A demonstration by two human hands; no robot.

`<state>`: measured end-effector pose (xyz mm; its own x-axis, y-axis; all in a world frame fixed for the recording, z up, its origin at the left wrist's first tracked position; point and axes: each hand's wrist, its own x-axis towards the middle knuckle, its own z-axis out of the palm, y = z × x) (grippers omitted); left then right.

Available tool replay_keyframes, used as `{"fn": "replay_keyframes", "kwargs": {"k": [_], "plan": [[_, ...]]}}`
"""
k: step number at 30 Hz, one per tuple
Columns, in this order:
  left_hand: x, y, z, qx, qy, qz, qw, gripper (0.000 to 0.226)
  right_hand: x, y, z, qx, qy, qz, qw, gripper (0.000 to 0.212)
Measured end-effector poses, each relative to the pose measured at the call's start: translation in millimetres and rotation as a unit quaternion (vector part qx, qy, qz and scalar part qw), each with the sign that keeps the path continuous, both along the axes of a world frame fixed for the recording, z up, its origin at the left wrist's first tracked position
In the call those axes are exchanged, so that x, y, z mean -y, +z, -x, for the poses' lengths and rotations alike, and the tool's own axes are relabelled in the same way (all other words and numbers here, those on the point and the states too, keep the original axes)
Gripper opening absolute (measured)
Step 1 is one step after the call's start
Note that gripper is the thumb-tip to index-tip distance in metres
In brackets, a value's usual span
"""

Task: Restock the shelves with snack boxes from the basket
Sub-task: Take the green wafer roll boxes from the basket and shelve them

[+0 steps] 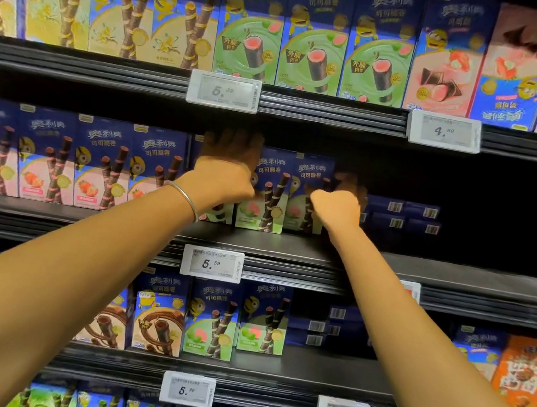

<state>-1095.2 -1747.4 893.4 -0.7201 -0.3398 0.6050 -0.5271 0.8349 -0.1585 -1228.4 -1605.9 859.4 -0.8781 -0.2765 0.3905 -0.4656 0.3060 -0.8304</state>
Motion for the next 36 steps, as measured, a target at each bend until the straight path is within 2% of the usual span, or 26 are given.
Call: {"fn": "replay_keyframes", "kwargs": {"k": [2,4,5,9,13,17,20,22,23,26,28,30,33,35,36], "plan": [[1,2,1,0.008,0.007,0.003,1.0,0.084,2,1,2,0.062,0.042,0.028,0.997,0.013],[4,4,2,0.018,0.011,-0.004,1.0,0.087,6,1,4,0.103,0.078,0.032,0.991,0.02],[6,4,3,0.021,0.009,-0.004,1.0,0.087,7,0,4,0.114,0.091,0.028,0.989,0.023],[12,3,6,0.028,-0.005,0.007,1.0,0.093,13,-2,3,0.137,0.123,0.049,0.982,0.013],[17,1,9,0.047,0.01,0.013,0.999,0.095,13,-3,6,0.146,0.127,0.044,0.98,0.032],[16,0,9,0.05,0.012,-0.025,0.998,0.088,11,-4,8,0.158,0.125,0.047,0.978,0.036],[8,-1,5,0.024,0.017,-0.042,0.999,0.097,8,-4,7,0.159,0.11,0.071,0.979,0.04],[1,-2,-1,0.004,-0.024,-0.085,0.996,0.067,5,-5,7,0.136,0.087,0.1,0.982,0.042],[-4,-5,-6,-0.014,-0.039,-0.105,0.994,0.064,3,-5,5,0.122,0.075,0.109,0.984,0.046],[-24,-23,-24,-0.101,-0.093,-0.095,0.986,0.086,-10,-14,-12,0.082,0.07,0.132,0.985,0.073],[-38,-45,-40,-0.162,-0.164,-0.086,0.969,0.092,-21,-23,-34,0.047,0.076,0.154,0.984,0.081],[-50,-70,-59,-0.217,-0.248,-0.104,0.938,0.085,-32,-35,-62,0.01,0.079,0.2,0.977,0.067],[-69,-129,-88,-0.357,-0.35,-0.168,0.85,0.053,-50,-73,-110,-0.042,0.106,0.274,0.955,0.037],[-83,-187,-108,-0.393,-0.39,-0.232,0.8,0.037,-64,-121,-139,-0.04,0.132,0.279,0.95,0.027],[-89,-220,-117,-0.385,-0.39,-0.27,0.792,0.032,-70,-150,-153,-0.018,0.138,0.264,0.954,0.023]]}}
